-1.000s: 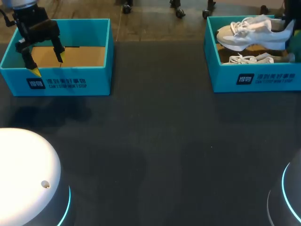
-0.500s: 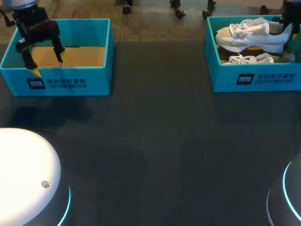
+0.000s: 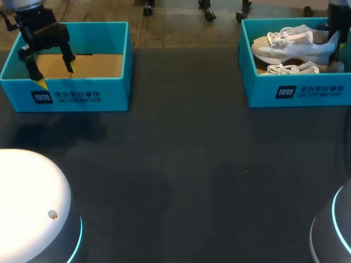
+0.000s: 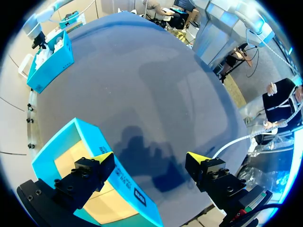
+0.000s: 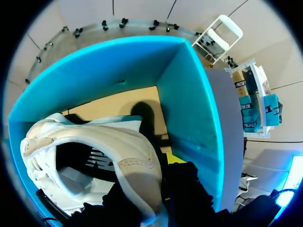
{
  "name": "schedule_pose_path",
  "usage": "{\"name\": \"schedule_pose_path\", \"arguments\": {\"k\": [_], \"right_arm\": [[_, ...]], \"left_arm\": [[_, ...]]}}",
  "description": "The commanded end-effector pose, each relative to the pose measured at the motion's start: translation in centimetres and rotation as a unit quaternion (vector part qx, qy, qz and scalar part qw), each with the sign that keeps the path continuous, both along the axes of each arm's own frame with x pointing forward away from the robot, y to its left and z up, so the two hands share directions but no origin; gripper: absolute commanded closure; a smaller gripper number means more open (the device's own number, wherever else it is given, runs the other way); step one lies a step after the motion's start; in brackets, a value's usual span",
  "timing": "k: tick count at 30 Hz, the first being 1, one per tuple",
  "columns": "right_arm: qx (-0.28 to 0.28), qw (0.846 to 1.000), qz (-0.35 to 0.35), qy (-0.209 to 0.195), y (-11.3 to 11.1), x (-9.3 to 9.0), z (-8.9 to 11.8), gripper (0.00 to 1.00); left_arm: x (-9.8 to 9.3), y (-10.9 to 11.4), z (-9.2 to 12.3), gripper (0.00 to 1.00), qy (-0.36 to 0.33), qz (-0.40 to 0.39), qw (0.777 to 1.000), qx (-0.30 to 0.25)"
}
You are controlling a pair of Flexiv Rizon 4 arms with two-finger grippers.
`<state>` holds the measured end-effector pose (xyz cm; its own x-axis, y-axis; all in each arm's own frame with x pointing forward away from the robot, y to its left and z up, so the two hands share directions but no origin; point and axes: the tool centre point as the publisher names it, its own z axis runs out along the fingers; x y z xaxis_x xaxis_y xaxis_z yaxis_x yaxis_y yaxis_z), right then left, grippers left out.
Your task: Take the shoe out of the shoebox, open the shoe tongue, remove and reinsert the insole, then place the shoe into the shoebox
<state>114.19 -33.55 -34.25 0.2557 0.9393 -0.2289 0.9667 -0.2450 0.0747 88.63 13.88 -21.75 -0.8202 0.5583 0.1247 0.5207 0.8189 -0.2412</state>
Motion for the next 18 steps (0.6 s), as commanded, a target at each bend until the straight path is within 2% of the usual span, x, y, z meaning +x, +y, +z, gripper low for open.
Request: {"name": "schedule_pose_path", "arguments": {"k": [1, 10, 18], "right_arm": [[0.004, 1.000, -0.004, 0.017, -0.3, 0.7, -0.9, 1.00], [0.005, 1.000, -0.001, 0.028, -0.5, 0.0, -1.7, 1.00], [0.009, 0.999, 0.017, 0.039, -0.3, 0.7, -2.3, 1.00]], "left_arm": [[0.0, 0.0, 0.0, 0.00, -0.001, -0.001, 1.000, 0.001], [0.0, 0.0, 0.0, 0.00, -0.001, -0.001, 1.000, 0.001], [0.0, 0.0, 0.0, 0.00, -0.001, -0.001, 1.000, 0.001]]}}
